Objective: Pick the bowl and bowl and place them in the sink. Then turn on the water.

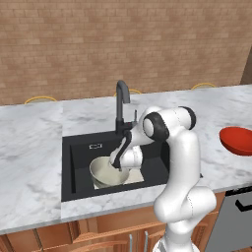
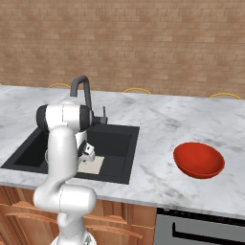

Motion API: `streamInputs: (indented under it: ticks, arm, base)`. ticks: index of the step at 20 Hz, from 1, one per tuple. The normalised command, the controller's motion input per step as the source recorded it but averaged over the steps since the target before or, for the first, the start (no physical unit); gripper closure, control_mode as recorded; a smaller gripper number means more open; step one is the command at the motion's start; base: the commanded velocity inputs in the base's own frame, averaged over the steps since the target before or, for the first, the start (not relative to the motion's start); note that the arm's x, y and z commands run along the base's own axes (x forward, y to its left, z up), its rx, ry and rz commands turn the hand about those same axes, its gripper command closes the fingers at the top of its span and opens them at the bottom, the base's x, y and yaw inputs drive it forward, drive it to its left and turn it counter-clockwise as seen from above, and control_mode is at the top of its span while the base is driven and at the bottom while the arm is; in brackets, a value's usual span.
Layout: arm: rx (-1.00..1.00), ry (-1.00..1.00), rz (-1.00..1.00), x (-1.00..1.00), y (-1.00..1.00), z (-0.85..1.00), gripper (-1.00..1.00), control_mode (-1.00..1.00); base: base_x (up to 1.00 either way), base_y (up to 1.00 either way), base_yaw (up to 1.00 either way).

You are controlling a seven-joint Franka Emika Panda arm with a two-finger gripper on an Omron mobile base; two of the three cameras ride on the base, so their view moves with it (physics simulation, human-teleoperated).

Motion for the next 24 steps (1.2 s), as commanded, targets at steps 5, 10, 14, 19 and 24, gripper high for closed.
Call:
streamInputs:
  ticks: [5,10,14,19,24]
  arm:
    - [0.00,0.00,0.00,0.00,0.00,0.00,-1.00,-1.00]
    - [0.00,0.00,0.00,0.00,0.00,0.00,-1.00,-1.00]
    - [0.00,0.00,0.00,0.00,0.00,0.00,-1.00,-1.00]
    - [0.00,-0.02,0.00,0.00,0.00,0.03,-1.00,-1.00]
    - [0.00,-0.06,0.00,-0.04,0.00,0.39,-1.00,-1.00]
  base:
    - [0.00,0.00,0.00]
    - [0.00,0.00,0.00]
    - [0.00,0.00,0.00]
    - [0.00,0.00,0.00]
    - [0.00,0.00,0.00]
